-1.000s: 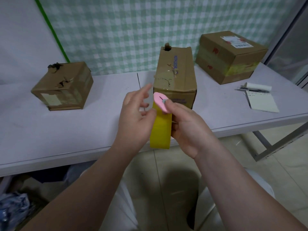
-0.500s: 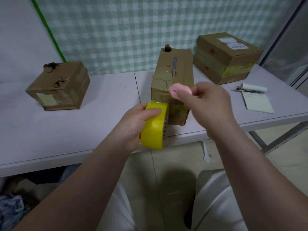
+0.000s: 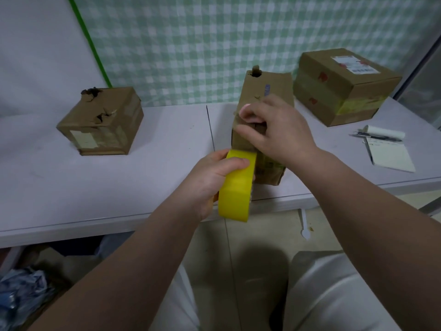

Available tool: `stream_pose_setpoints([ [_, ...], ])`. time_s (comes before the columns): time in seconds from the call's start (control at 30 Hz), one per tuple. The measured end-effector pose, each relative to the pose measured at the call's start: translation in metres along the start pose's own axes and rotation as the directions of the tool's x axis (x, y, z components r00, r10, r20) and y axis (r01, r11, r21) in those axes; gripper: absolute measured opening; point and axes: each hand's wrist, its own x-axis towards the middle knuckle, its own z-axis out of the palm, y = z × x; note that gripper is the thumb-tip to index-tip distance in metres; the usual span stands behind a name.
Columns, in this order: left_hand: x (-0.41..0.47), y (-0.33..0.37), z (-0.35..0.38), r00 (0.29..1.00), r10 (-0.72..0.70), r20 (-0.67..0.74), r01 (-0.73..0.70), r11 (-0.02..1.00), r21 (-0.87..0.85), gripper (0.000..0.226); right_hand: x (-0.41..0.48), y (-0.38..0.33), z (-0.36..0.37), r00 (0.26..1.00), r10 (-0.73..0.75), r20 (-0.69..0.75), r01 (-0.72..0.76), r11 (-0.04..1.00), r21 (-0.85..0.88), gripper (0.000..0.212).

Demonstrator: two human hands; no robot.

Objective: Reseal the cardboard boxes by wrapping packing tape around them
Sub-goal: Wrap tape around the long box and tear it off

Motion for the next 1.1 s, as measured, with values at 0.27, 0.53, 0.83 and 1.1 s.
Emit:
stream_pose_setpoints([
  [0.27,0.008,-0.005,0.000,0.999,0.029,-0.043,-0.026,0.997,0.069,0.049,0.002,0.005,0.009,0.998,-0.066,-0.017,0.062,0.981,-0.185,0.046],
  [0.53,0.010,-0.002,-0.001,0.995,-0.020,-0.102,0.042,0.975,0.217,0.042,0.002,0.007,0.012,0.996,-0.091,-0.025,0.084,0.976,-0.201,0.043],
  [0.83,0.013,-0.001,0.004,0.993,-0.040,-0.112,0.058,0.985,0.164,0.026,0.001,0.006,0.010,0.997,-0.075,-0.018,0.070,0.982,-0.173,0.043],
  [1.1,0.009,0.004,0.011,0.993,-0.061,-0.097,0.061,0.998,0.002,0.007,0.004,0.000,-0.004,0.995,0.065,-0.079,-0.047,0.977,0.210,0.021],
])
